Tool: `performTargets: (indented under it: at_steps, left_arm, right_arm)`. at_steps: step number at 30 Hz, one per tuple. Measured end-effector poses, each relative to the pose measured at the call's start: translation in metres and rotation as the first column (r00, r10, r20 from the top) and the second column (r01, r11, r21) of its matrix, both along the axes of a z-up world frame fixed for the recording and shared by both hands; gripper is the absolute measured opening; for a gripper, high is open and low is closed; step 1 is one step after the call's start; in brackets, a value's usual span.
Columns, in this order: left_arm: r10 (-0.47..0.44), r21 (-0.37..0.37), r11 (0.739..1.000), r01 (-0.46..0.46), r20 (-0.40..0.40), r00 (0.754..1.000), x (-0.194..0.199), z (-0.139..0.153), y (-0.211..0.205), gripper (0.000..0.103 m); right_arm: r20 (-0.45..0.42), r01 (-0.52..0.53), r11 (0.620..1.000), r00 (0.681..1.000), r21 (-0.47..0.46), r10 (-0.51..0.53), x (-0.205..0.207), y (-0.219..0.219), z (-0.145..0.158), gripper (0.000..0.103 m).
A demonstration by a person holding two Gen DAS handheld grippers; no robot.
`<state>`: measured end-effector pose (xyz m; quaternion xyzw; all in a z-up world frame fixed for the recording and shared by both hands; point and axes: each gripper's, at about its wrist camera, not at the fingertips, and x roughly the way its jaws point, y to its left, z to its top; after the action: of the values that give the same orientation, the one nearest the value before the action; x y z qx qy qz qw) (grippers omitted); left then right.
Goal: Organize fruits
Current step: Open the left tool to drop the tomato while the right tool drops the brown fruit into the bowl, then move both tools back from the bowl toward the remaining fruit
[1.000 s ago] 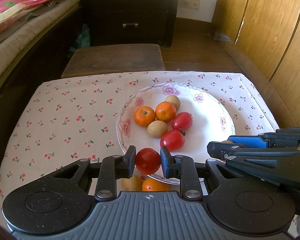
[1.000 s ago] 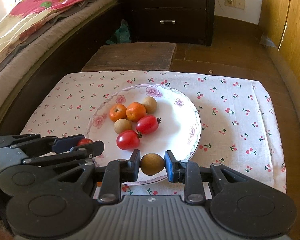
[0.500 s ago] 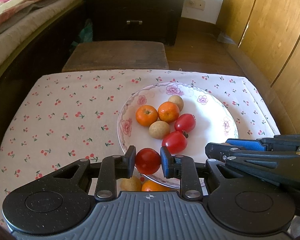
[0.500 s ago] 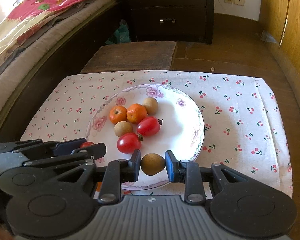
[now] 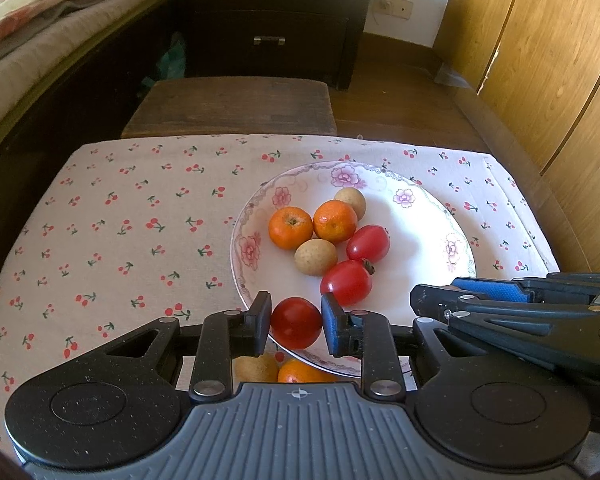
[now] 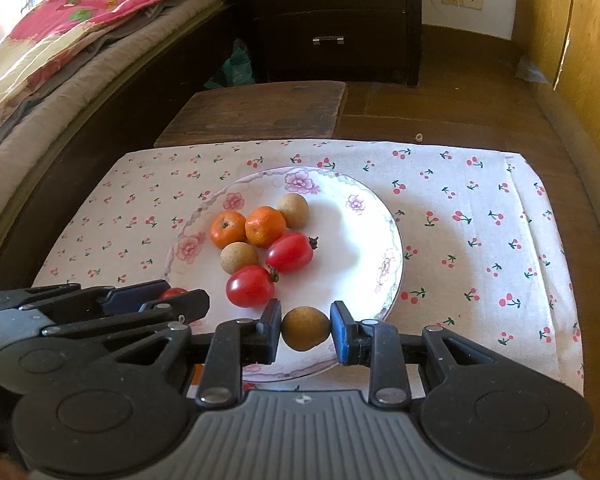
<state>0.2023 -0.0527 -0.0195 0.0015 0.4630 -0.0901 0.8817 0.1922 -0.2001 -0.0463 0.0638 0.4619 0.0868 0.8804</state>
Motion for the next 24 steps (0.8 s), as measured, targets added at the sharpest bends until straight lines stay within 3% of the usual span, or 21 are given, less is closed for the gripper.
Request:
performTargets:
  at_steps: [24]
  left_arm:
    - [0.007, -0.012, 1.0, -0.006, 0.042, 0.999, -0.009, 0.017, 0.009, 0.049]
  right_arm:
    - [0.056, 0.021, 1.0, 0.998, 0.007, -0.021, -0.016, 0.002, 0.016, 0.031]
